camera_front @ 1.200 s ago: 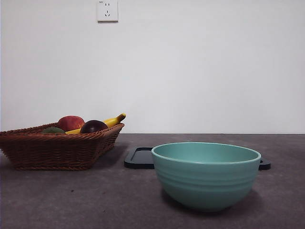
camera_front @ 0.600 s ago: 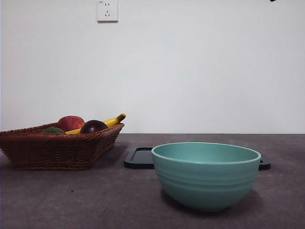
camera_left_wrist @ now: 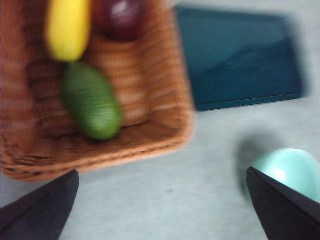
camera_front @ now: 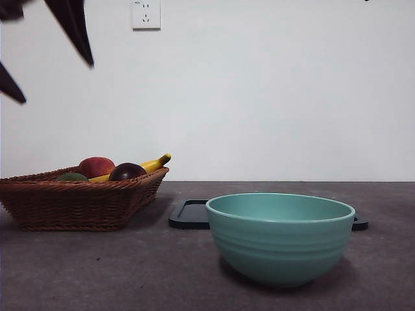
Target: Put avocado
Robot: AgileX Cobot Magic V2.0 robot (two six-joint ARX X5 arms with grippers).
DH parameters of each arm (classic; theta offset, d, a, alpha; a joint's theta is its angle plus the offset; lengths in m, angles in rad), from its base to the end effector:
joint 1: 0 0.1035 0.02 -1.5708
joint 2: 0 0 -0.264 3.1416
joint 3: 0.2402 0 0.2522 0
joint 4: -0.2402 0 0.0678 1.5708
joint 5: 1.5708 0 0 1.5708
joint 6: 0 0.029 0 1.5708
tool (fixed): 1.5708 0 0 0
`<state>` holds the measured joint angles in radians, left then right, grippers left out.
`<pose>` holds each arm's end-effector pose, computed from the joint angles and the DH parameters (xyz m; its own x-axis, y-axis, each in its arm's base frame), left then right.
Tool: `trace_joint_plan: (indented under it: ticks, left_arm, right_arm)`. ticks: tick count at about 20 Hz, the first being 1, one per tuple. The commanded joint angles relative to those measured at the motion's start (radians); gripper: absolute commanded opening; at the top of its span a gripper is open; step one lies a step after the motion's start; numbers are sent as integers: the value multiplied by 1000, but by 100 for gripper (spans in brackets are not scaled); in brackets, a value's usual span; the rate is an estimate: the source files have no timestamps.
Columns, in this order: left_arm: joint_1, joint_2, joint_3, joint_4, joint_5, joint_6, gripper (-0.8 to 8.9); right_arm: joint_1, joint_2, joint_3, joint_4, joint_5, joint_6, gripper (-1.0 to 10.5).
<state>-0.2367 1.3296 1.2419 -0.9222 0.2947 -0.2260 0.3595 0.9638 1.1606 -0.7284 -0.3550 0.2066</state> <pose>0.2479 -0.0685 0.3173 0.4267 -0.4017 -0.8103 0.1806 0.9157 -0.3589 0.1648 0.0727 0.3789 0.6343 0.6097 -0.4753 -0.5000 0.7925 0.3493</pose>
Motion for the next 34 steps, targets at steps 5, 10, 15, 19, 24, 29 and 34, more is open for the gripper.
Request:
trace_joint_plan:
  ticks: [5,10,15,19,24,29,34]
  left_arm:
    - [14,329,204,-84,-93,46,679]
    - [21,482,274,-65,-142,50,679]
    - [21,567,283,-21,-145,58,679]
    - [21,610,283,-2,-145,58,679]
    - [21,657,285,3,-145,61,647]
    - [20,688,285,1,-145,65,420]
    - [21,689,302,-2,-136,72,182]
  right_arm:
    - [5,7,19,8,-51,1,626]
    - [5,7,19,8,-76,4,626]
    - [5,7,19,3,-76,7,626]
    - [5,7,19,-13,-76,7,626]
    - [5,7,19,-14,-76,16,626]
    - [5,7,19,-16,-76,20,626]
    - [5,7,19,-29,-76,21,626]
